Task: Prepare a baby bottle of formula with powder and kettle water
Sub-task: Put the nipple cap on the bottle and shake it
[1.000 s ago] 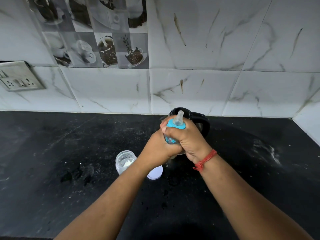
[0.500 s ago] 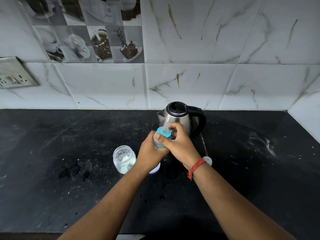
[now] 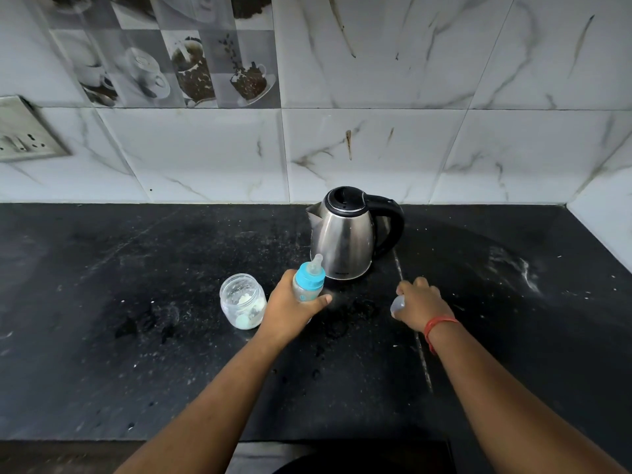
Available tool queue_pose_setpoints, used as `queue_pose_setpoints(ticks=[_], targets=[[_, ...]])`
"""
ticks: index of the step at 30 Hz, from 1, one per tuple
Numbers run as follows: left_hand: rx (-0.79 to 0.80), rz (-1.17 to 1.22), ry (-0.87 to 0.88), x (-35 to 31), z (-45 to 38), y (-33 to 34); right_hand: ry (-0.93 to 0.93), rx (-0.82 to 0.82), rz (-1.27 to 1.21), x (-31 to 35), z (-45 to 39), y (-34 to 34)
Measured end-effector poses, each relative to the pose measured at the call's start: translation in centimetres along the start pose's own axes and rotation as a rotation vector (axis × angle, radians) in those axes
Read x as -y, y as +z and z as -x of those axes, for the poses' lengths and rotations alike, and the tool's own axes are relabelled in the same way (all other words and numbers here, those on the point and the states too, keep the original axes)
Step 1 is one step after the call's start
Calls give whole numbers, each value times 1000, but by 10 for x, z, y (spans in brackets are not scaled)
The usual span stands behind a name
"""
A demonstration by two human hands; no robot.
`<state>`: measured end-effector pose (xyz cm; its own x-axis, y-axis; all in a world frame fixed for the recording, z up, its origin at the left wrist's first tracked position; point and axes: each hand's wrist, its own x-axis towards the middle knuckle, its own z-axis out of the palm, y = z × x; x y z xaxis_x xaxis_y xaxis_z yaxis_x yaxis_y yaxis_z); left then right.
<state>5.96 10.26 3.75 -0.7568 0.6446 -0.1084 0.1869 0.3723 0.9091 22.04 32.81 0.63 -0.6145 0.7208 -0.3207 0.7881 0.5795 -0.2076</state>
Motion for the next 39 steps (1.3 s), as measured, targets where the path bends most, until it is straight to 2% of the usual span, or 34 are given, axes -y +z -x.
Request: queue_pose_setpoints(ticks=[5, 8, 14, 17, 20, 22, 24, 26, 28, 35, 39], targets=[[20, -13, -11, 2, 2, 2, -67, -77, 32, -12, -1, 17], [20, -18, -14, 3, 3, 2, -93, -112, -31, -11, 1, 18], [25, -51, -23, 6, 3, 0, -111, -169, -540, 23, 16, -11], [24, -74, -27, 6, 4, -2, -200, -289, -738, 52, 32, -39], [31, -87, -26, 5, 4, -3, -364, -354, -847, 82, 51, -69], [41, -88, -16, 3, 4, -2, -496, -353, -803, 98, 61, -83], [49, -83, 2, -1, 4, -2, -598, -307, -653, 109, 66, -88], [56, -78, 16, -5, 4, -2, -647, -249, -488, 117, 65, -83], [64, -75, 32, -6, 3, -3, -676, -196, -423, 121, 65, -76], [75, -89, 36, -5, 2, -8, -704, -183, -508, 120, 64, -63], [67, -112, 22, -9, 3, -5, -644, -301, -549, 120, 67, -50]])
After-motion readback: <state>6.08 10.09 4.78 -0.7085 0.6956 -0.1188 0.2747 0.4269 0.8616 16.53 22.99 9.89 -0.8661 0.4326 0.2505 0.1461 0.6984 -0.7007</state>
